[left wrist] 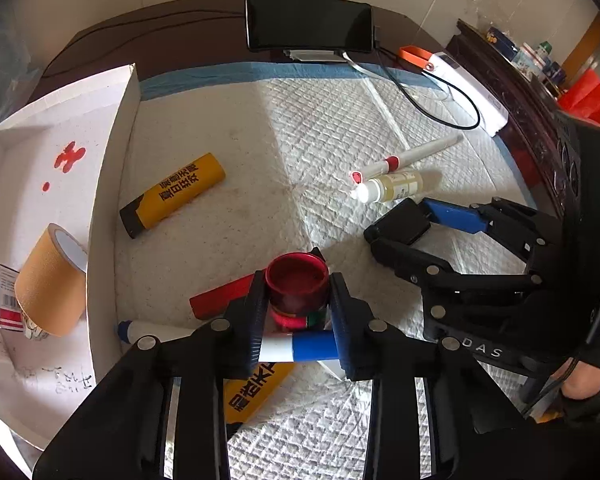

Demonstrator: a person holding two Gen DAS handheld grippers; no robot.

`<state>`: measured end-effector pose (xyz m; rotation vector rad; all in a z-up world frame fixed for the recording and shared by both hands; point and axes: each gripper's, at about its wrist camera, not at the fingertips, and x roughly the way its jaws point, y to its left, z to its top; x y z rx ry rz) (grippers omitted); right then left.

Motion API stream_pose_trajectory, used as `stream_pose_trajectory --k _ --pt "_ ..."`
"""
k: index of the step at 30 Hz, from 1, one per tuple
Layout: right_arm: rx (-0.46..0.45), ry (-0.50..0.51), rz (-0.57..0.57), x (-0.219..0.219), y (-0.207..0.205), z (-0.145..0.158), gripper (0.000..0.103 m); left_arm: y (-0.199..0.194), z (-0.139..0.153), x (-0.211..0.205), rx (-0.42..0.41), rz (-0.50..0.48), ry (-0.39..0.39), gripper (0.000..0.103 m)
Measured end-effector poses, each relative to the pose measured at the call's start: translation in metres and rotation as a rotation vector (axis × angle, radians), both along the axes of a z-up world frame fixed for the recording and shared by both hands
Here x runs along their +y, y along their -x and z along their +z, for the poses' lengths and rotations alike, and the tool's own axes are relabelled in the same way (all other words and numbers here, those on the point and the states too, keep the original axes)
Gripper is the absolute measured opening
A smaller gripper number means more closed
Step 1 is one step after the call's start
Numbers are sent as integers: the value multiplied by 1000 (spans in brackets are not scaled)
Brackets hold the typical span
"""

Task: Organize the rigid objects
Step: 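Grasp the red cup with the left tool while the right tool grasps the black plug, then carry the red cup and black plug into the white tray and open both tools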

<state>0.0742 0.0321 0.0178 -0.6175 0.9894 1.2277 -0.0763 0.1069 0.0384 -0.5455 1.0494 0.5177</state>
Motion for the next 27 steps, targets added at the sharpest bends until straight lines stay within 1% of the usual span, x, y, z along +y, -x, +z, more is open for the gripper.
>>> stream_pose_trajectory --k 4,8,10,14,16,18,21,24,27 --pt "42 -15 -20 -7 -7 3 58 2 2 -5 -24 3 -19 29" --pt "56 -69 -58 -19 -16 19 58 6 16 -6 -65 18 -47 29" --pt "37 -110 -52 -24 -14 32 58 9 26 -7 -92 25 -63 29" --pt "-21 -194 7 -33 3 59 58 19 52 -9 -158 39 -114 29" --pt "-69 -243 32 -39 12 74 58 25 65 -9 -186 51 -139 29" --pt "-86 -285 38 -42 15 89 58 30 81 -7 -214 69 -164 29" --pt "-101 -374 20 -44 12 119 58 43 113 -1 -272 99 -209 29" --pt "-107 -487 -16 -49 6 161 58 61 153 6 -347 131 -258 29" --pt "-114 -623 -35 -57 2 215 58 82 198 11 -427 168 -318 29"
